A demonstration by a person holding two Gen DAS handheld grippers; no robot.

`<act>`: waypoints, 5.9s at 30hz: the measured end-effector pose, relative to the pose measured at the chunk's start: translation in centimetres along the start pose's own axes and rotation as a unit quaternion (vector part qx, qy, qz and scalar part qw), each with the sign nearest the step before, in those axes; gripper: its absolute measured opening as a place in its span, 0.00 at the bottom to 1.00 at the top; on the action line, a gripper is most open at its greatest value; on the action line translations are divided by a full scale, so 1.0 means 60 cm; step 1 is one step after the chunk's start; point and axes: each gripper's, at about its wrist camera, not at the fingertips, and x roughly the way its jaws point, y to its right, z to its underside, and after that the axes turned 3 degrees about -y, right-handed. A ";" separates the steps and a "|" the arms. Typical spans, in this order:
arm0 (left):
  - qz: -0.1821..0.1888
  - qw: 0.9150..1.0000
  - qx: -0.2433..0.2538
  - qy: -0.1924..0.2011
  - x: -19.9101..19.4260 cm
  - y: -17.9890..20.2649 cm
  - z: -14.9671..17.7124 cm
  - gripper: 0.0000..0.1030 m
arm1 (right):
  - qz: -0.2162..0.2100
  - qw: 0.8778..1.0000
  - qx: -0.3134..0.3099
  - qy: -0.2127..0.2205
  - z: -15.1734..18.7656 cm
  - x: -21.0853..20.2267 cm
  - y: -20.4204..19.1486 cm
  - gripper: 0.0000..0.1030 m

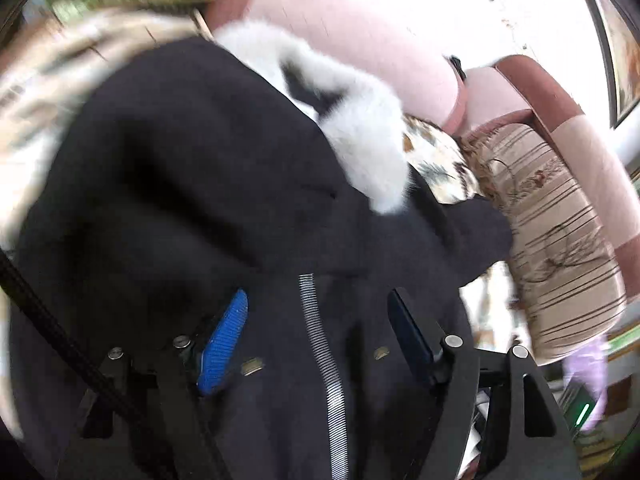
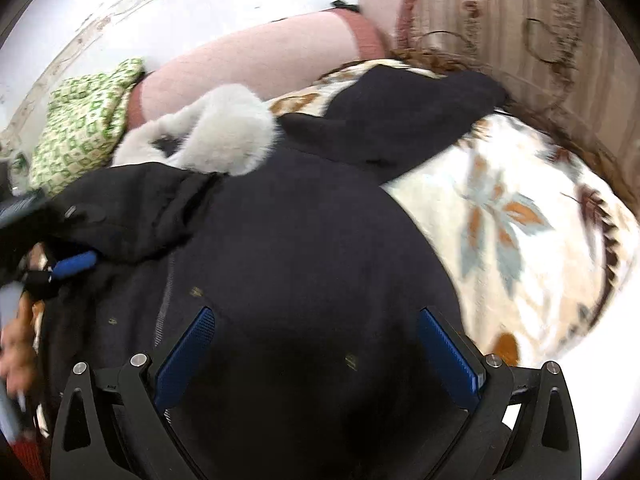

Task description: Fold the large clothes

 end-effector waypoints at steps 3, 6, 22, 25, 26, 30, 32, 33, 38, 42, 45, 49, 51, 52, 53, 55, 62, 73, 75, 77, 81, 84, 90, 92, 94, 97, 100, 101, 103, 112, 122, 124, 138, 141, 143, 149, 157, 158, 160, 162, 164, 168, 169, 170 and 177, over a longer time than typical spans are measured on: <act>-0.078 0.996 0.013 0.049 -0.053 -0.021 0.038 0.72 | -0.075 0.997 0.006 -0.019 -0.035 0.037 -0.029 0.99; -0.119 0.991 -0.002 0.064 -0.082 -0.060 0.060 0.72 | -0.110 0.994 0.011 -0.020 -0.074 0.093 -0.070 0.99; -0.200 0.976 -0.046 0.066 -0.119 -0.157 0.108 0.72 | -0.138 0.987 -0.020 -0.082 -0.147 0.215 -0.168 0.10; -0.201 0.976 -0.043 0.066 -0.114 -0.155 0.108 0.72 | -0.106 0.993 -0.036 -0.042 -0.158 0.168 -0.144 0.09; -0.199 0.977 -0.042 0.063 -0.111 -0.155 0.109 0.72 | -0.087 0.995 -0.036 -0.033 -0.159 0.160 -0.129 0.09; -0.202 0.977 -0.041 0.052 -0.097 -0.155 0.111 0.72 | -0.028 0.999 -0.013 -0.044 -0.160 0.177 -0.065 0.08; -0.208 0.976 -0.041 0.046 -0.087 -0.156 0.113 0.72 | -0.025 0.997 0.002 -0.068 -0.153 0.205 -0.041 0.08; -0.210 0.976 -0.041 0.044 -0.085 -0.155 0.114 0.72 | -0.024 0.997 0.005 -0.077 -0.148 0.219 -0.035 0.08; -0.222 0.973 -0.034 0.042 -0.080 -0.148 0.118 0.72 | -0.003 0.995 -0.015 -0.095 -0.140 0.263 -0.050 0.08; -0.224 0.973 -0.030 0.041 -0.078 -0.139 0.121 0.72 | 0.002 0.996 -0.030 -0.089 -0.137 0.269 -0.050 0.09; -0.217 0.975 -0.027 0.045 -0.080 -0.128 0.123 0.72 | -0.014 0.997 -0.029 -0.070 -0.131 0.265 -0.040 0.09; -0.193 0.978 -0.014 0.072 -0.095 -0.112 0.127 0.72 | -0.051 0.997 -0.002 -0.054 -0.127 0.261 -0.022 0.09; -0.200 0.977 -0.001 0.079 -0.103 -0.100 0.129 0.72 | -0.067 0.996 0.013 -0.057 -0.137 0.239 -0.009 0.14; -0.205 0.976 0.007 0.076 -0.105 -0.095 0.129 0.72 | -0.078 0.996 0.018 -0.048 -0.142 0.223 -0.002 0.29; -0.208 0.975 0.015 0.070 -0.106 -0.090 0.129 0.72 | -0.089 0.995 0.025 -0.033 -0.145 0.205 0.009 0.37; -0.209 0.976 0.021 0.064 -0.106 -0.084 0.128 0.73 | -0.102 0.994 0.042 -0.005 -0.152 0.175 0.044 0.59; -0.182 0.982 0.010 0.048 -0.087 -0.066 0.128 0.73 | 0.002 0.986 0.162 0.034 -0.193 0.142 0.280 0.59; -0.216 0.976 0.024 0.020 -0.034 -0.053 0.112 0.73 | -0.031 0.949 0.310 0.055 -0.263 0.192 0.485 0.60; -0.222 0.975 0.029 0.016 -0.026 -0.050 0.111 0.73 | -0.034 0.942 0.329 0.055 -0.272 0.205 0.500 0.61; -0.226 0.974 0.033 0.009 -0.017 -0.049 0.109 0.73 | -0.041 0.936 0.346 0.055 -0.278 0.219 0.511 0.62; -0.229 0.973 0.034 -0.002 -0.004 -0.052 0.106 0.73 | -0.048 0.922 0.380 0.059 -0.285 0.234 0.529 0.62; -0.229 0.973 0.029 -0.005 -0.001 -0.057 0.104 0.73 | -0.052 0.922 0.380 0.055 -0.299 0.234 0.527 0.30; -0.222 0.975 0.022 0.003 -0.012 -0.066 0.107 0.73 | -0.012 0.953 0.294 0.075 -0.351 0.161 0.459 0.04; -0.216 0.976 0.015 0.003 -0.017 -0.072 0.110 0.73 | -0.001 0.963 0.255 0.092 -0.368 0.122 0.416 0.04; -0.211 0.977 0.009 0.005 -0.024 -0.077 0.114 0.73 | 0.008 0.973 0.204 0.111 -0.385 0.081 0.361 0.04; -0.204 0.979 0.002 0.014 -0.040 -0.081 0.118 0.73 | 0.009 0.984 0.118 0.136 -0.403 0.024 0.258 0.04; -0.196 0.980 -0.007 0.029 -0.064 -0.090 0.123 0.73 | -0.014 0.988 0.035 0.151 -0.396 -0.020 0.144 0.03; -0.192 0.981 -0.012 0.037 -0.076 -0.094 0.125 0.73 | -0.026 0.988 0.010 0.152 -0.389 -0.031 0.105 0.03; -0.189 0.981 -0.019 0.048 -0.093 -0.102 0.128 0.73 | -0.045 0.987 -0.035 0.151 -0.375 -0.040 0.039 0.03; -0.176 0.978 -0.071 0.084 -0.162 -0.158 0.145 0.73 | -0.122 0.967 -0.221 0.040 -0.181 0.066 -0.263 0.03; -0.183 0.975 -0.074 0.106 -0.200 -0.187 0.156 0.73 | -0.086 0.968 -0.232 -0.043 -0.061 0.192 -0.307 0.12; -0.182 0.974 -0.077 0.108 -0.203 -0.194 0.156 0.73 | -0.145 0.968 -0.202 -0.046 -0.062 0.146 -0.277 0.44; -0.158 0.980 -0.079 0.097 -0.185 -0.197 0.160 0.73 | -0.110 0.991 0.024 0.074 -0.207 0.032 -0.029 0.46; -0.162 0.977 -0.082 0.109 -0.200 -0.199 0.163 0.73 | -0.109 0.992 0.060 0.017 -0.240 0.111 -0.029 0.31; -0.166 0.975 -0.084 0.118 -0.209 -0.203 0.165 0.73 | -0.133 0.990 0.048 -0.018 -0.242 0.146 -0.057 0.26; -0.165 0.975 -0.099 0.113 -0.204 -0.222 0.161 0.73 | -0.231 0.966 -0.087 -0.072 -0.206 0.167 -0.255 0.24; -0.180 0.973 -0.082 0.121 -0.209 -0.220 0.152 0.74 | -0.223 0.951 -0.195 -0.087 -0.134 0.187 -0.376 0.32; -0.180 0.973 -0.078 0.122 -0.208 -0.219 0.147 0.76 | -0.228 0.952 -0.187 -0.080 -0.130 0.179 -0.363 0.34; -0.175 0.975 -0.069 0.121 -0.201 -0.217 0.131 0.77 | -0.228 0.956 -0.173 -0.065 -0.122 0.161 -0.335 0.37; -0.166 0.978 -0.055 0.115 -0.187 -0.210 0.108 0.77 | -0.226 0.961 -0.155 -0.043 -0.113 0.143 -0.292 0.41; -0.150 0.981 -0.040 0.113 -0.174 -0.196 0.081 0.77 | -0.220 0.965 -0.142 -0.028 -0.107 0.132 -0.261 0.46; -0.123 0.985 0.004 0.124 -0.142 -0.152 0.011 0.78 | -0.207 0.972 -0.113 -0.006 -0.092 0.129 -0.208 0.48; -0.114 0.985 0.017 0.125 -0.131 -0.140 -0.008 0.80 | -0.207 0.973 -0.104 0.002 -0.090 0.130 -0.193 0.48; -0.110 0.986 0.029 0.121 -0.115 -0.128 -0.030 0.81 | -0.209 0.973 -0.097 0.007 -0.089 0.129 -0.181 0.48; -0.111 0.989 0.046 0.090 -0.009 -0.074 -0.132 0.81 | -0.228 0.970 -0.081 0.024 -0.118 0.112 -0.139 0.52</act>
